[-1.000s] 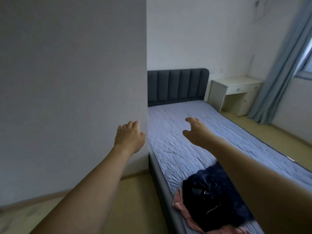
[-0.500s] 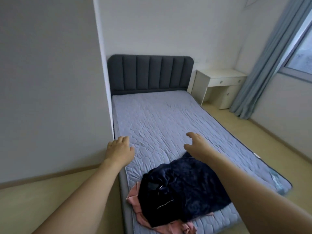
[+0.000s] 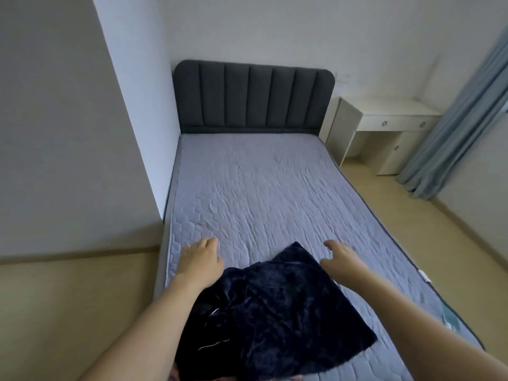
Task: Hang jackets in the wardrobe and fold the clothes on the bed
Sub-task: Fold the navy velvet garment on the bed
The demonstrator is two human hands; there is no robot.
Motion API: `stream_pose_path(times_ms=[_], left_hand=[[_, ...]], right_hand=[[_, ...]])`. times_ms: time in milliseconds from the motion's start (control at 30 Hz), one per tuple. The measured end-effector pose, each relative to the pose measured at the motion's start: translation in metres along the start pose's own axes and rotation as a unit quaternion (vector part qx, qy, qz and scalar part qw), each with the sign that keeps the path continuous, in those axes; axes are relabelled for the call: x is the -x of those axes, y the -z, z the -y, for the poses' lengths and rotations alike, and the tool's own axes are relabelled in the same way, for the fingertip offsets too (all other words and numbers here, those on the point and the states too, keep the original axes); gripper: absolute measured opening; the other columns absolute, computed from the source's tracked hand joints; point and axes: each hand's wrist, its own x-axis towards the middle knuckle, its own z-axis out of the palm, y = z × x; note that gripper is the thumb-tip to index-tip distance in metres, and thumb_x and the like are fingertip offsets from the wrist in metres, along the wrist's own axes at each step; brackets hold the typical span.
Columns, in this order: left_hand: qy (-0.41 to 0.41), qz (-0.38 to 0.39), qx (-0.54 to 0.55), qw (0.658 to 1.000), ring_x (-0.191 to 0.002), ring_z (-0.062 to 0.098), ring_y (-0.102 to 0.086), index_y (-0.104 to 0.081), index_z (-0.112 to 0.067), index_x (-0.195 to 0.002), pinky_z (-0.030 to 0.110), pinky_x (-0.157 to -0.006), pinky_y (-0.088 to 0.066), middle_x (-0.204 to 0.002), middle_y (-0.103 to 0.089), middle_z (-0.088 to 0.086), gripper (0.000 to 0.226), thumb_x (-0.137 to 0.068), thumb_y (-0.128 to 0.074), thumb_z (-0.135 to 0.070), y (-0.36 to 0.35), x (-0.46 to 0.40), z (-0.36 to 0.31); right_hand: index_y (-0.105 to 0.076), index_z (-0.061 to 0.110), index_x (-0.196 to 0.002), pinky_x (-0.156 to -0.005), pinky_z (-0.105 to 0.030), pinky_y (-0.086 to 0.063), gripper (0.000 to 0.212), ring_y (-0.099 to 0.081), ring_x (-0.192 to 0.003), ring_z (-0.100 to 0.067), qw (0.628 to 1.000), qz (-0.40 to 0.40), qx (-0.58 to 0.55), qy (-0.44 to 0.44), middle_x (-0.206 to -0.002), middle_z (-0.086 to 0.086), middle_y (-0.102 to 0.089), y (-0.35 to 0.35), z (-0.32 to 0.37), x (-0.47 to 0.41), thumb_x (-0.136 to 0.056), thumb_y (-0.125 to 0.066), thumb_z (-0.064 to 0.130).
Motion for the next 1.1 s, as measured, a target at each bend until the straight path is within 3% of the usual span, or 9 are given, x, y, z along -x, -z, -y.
stream_pose_path(times_ms=[267,433,500,600,700,800,867,933,1100], left_hand=[[0.251,-0.016,0.157,0.955,-0.129,0.034,-0.046,-0.045,-0.011,-0.14,0.04,-0.104,-0.04,-0.143,-0.047,0.015,0.05,-0.094,-0.048,-0.031,-0.054,-0.031,0.087],[0.316,0.072,0.241,0.915,-0.12,0.03,-0.054,-0.052,-0.015,-0.129,0.04,-0.102,-0.042,-0.133,-0.056,0.009,0.044,-0.09,-0.052,-0.036,-0.222,-0.085,0.114],[0.321,0.112,0.256,0.905,-0.12,0.025,-0.056,-0.047,-0.018,-0.137,0.039,-0.103,-0.043,-0.136,-0.055,0.005,0.053,-0.086,-0.051,-0.034,-0.307,-0.099,0.116],[0.379,0.14,0.305,0.863,-0.135,0.028,-0.041,-0.019,-0.02,-0.154,0.039,-0.111,-0.035,-0.155,-0.029,0.007,0.075,-0.091,-0.054,-0.04,-0.411,-0.122,0.116],[0.426,0.148,0.324,0.832,-0.149,0.03,-0.008,0.009,-0.028,-0.155,0.048,-0.118,-0.021,-0.162,0.007,0.003,0.106,-0.083,-0.062,-0.06,-0.494,-0.136,0.106],[0.435,0.129,0.282,0.846,-0.148,0.022,0.016,0.024,-0.037,-0.149,0.065,-0.114,-0.01,-0.157,0.026,-0.008,0.121,-0.073,-0.065,-0.068,-0.56,-0.131,0.086],[0.427,0.046,0.264,0.864,-0.148,0.022,0.012,0.014,-0.035,-0.152,0.067,-0.111,-0.011,-0.158,0.017,-0.008,0.117,-0.073,-0.069,-0.059,-0.58,-0.121,0.075],[0.415,-0.052,0.268,0.868,-0.148,0.026,-0.005,-0.011,-0.03,-0.154,0.063,-0.11,-0.021,-0.16,-0.004,0.001,0.102,-0.073,-0.072,-0.041,-0.584,-0.112,0.069],[0.417,-0.126,0.264,0.86,-0.12,0.033,-0.05,-0.052,-0.016,-0.134,0.043,-0.094,-0.049,-0.136,-0.049,0.011,0.054,-0.081,-0.062,-0.009,-0.541,-0.074,0.053]], right_hand=[[-0.027,0.016,-0.15,-0.086,-0.032,-0.046,0.057,-0.052,-0.114,-0.023,0.979,0.121,0.073,0.146,-0.154,-0.004,-0.03,-0.071,0.076,-0.126,-0.097,-0.044,0.019],[-0.029,0.019,-0.149,-0.104,-0.037,-0.041,0.058,-0.041,-0.13,-0.025,0.955,0.188,0.125,0.19,-0.153,-0.002,-0.03,-0.203,0.071,-0.235,-0.094,-0.045,0.021],[-0.026,0.02,-0.151,-0.108,-0.037,-0.037,0.06,-0.037,-0.134,-0.024,0.939,0.22,0.155,0.214,-0.153,-0.002,-0.03,-0.269,0.056,-0.283,-0.094,-0.047,0.023],[-0.016,0.022,-0.154,-0.112,-0.04,-0.031,0.072,-0.029,-0.14,-0.027,0.916,0.236,0.199,0.256,-0.158,-0.003,-0.022,-0.364,0.038,-0.349,-0.093,-0.053,0.032],[0.0,0.028,-0.155,-0.12,-0.044,-0.015,0.094,-0.01,-0.149,-0.025,0.896,0.215,0.218,0.322,-0.163,-0.002,-0.008,-0.447,0.029,-0.393,-0.087,-0.061,0.051],[0.003,0.029,-0.154,-0.121,-0.048,-0.006,0.107,-0.011,-0.148,-0.027,0.879,0.186,0.253,0.358,-0.159,-0.005,-0.018,-0.507,0.022,-0.407,-0.078,-0.064,0.063],[-0.027,0.025,-0.147,-0.115,-0.046,-0.018,0.088,-0.031,-0.136,-0.028,0.874,0.124,0.292,0.368,-0.142,-0.005,-0.042,-0.525,0.016,-0.407,-0.077,-0.063,0.064],[-0.052,0.025,-0.121,-0.106,-0.043,-0.025,0.059,-0.041,-0.123,-0.026,0.867,0.085,0.313,0.379,-0.123,-0.001,-0.053,-0.526,0.01,-0.401,-0.077,-0.06,0.065],[-0.064,0.028,-0.101,-0.105,-0.035,-0.028,0.045,-0.042,-0.115,-0.022,0.863,0.133,0.259,0.413,-0.117,0.004,-0.047,-0.458,0.008,-0.384,-0.074,-0.066,0.063]])
